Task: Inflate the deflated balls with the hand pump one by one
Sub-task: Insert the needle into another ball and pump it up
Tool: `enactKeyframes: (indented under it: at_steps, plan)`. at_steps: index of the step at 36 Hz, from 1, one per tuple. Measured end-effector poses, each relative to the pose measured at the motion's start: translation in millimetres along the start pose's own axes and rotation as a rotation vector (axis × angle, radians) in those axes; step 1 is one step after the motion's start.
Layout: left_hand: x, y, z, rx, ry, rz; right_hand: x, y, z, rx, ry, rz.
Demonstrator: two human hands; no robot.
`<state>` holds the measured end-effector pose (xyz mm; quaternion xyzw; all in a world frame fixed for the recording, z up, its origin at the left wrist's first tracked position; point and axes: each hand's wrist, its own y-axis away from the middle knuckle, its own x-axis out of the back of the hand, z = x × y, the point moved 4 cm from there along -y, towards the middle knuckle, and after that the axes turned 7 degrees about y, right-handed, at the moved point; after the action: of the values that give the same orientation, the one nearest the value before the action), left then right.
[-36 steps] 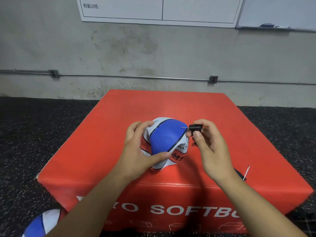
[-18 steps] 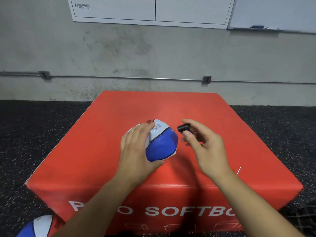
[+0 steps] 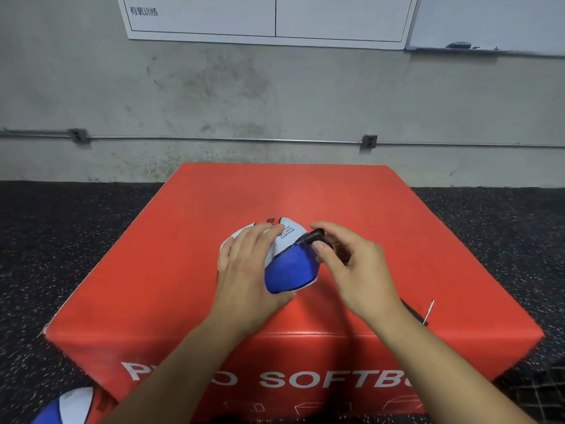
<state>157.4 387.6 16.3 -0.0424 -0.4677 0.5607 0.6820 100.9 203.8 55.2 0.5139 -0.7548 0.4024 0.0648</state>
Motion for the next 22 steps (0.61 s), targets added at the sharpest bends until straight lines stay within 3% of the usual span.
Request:
enactKeyframes:
  at_steps: [22]
  plan:
    - [-5.4, -3.0, -2.1, 0.011, -0.035, -0.02, -2.5, -2.7, 6.0, -0.048, 0.065, -0.04]
